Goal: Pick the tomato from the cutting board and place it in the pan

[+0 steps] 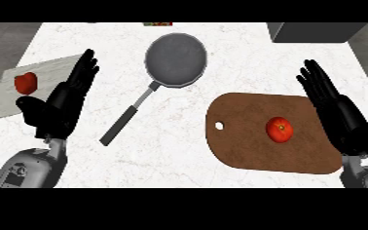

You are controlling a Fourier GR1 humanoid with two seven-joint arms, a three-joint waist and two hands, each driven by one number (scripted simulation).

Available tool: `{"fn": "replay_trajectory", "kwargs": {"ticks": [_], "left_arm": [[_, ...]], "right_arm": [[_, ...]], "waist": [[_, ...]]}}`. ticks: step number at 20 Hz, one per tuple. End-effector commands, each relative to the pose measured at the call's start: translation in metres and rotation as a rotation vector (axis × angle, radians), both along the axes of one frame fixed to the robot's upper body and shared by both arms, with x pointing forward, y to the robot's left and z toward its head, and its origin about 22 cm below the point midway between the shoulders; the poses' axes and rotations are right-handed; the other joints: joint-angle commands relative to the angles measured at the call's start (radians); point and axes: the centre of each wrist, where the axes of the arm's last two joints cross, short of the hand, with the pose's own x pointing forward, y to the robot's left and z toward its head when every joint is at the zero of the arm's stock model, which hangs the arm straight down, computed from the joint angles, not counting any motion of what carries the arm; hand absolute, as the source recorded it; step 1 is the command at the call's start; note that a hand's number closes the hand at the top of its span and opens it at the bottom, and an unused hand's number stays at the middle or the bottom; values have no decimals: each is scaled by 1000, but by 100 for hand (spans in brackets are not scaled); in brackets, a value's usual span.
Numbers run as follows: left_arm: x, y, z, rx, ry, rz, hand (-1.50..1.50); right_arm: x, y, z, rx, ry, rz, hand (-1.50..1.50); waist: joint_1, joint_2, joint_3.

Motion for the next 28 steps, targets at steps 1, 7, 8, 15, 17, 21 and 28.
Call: {"fn": "replay_trajectory", "kwargs": {"ticks": [1,7,8,15,17,21,28], "left_arm": [[-11,-7,-20,50,39,29,0],[-32,33,-51,178,178,78,0],[-41,47,-57,194,201,109,0],[-54,49,-63,184,204,123,0],[-65,45,-72,175,214,117,0],[-64,49,-72,198,207,111,0],[-55,32,-72,207,195,111,0]], "right_arm": [[27,3,5,52,7,-15,-150],[35,-56,24,-529,8,-57,-150],[23,-74,-16,-234,149,-428,-150],[-17,-108,-12,-407,322,-389,-150],[-10,-119,9,-554,316,-314,-150],[5,-115,44,-626,362,-182,-150],[30,-70,78,-691,417,73,-150]], "waist": [[-3,-17,-10],[29,-3,-29],[-11,-13,-15],[-22,-22,-11],[-7,-20,-11],[2,-18,-11],[1,-16,-11]]}}
